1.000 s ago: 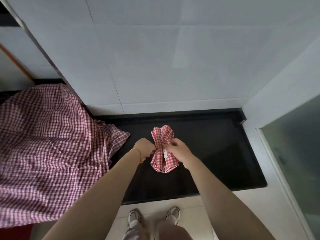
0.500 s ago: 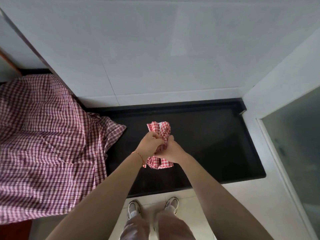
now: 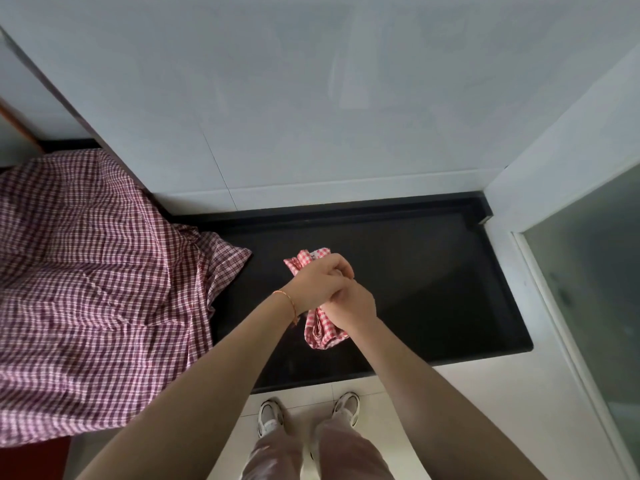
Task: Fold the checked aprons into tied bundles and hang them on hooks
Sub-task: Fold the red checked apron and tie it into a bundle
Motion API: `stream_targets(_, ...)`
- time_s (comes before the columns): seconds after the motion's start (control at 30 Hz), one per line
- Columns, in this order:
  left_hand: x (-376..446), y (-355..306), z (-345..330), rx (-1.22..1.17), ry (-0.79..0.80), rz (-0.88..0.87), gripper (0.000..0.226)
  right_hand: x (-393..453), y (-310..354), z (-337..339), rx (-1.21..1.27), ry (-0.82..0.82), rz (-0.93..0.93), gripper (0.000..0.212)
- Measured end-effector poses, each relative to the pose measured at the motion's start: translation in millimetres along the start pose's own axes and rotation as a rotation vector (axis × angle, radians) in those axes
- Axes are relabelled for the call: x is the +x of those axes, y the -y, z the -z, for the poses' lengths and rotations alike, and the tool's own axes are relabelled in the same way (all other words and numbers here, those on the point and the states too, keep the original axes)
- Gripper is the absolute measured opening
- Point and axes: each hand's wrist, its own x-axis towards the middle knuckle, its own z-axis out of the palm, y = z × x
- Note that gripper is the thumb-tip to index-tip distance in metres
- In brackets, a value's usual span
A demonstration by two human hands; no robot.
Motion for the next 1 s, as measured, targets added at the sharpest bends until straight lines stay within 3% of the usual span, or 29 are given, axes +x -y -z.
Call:
stream_targets(0.07,-1.4,-0.9,-0.6,-0.115,-0.079,-0.022,0.014,1.5,-3.5,-0.8,0.116,0.020,-0.001,0.028)
stream_targets(0.1,-0.4,3.1,0.2,-0.195,-0.198,-0.015,0.016,2.0,-5.2,0.7,0.236,0.010,-0.038,0.037)
stream_targets(0.17,1.2,17.9,4.8,-0.287,-0.510,0.066,0.018,1.7,-6.4,5.4,0.645,0.006,-0.209,0.062)
stream_targets(0.23,0.0,36.2,8.0,-0.203,-0.620,0.165,0.017,4.0,-7.7,8.0,0.976,0.054,-0.342,0.069)
stream_targets(0.4,0.0,61.2,-4.2,0.120,-0.420,-0.073,0.022,11.2,-11.2,-2.3,1.275,0.222,-0.444,0.069)
stream_targets(0.57,11.6,72.4,-25.6,0.257,-0.238,-0.092,0.022,7.0,-10.9,-23.5,1.105,0.270,-0.390,0.069)
stream_targets(0.7,19.1,76.5,-32.6,0.287,-0.213,-0.034,0.029,4.0,-19.9,-22.6,0.967,0.256,-0.367,0.053)
stream_targets(0.87,24.8,74.5,-30.1,0.311,-0.196,0.036,0.030,-6.1,-49.7,-21.9,1.434,0.304,-0.520,0.019)
stream_targets(1.0,27.8,70.6,-36.5,0.318,-0.272,0.045,0.020,-14.3,-61.7,-26.9,1.551,0.273,-0.466,0.017)
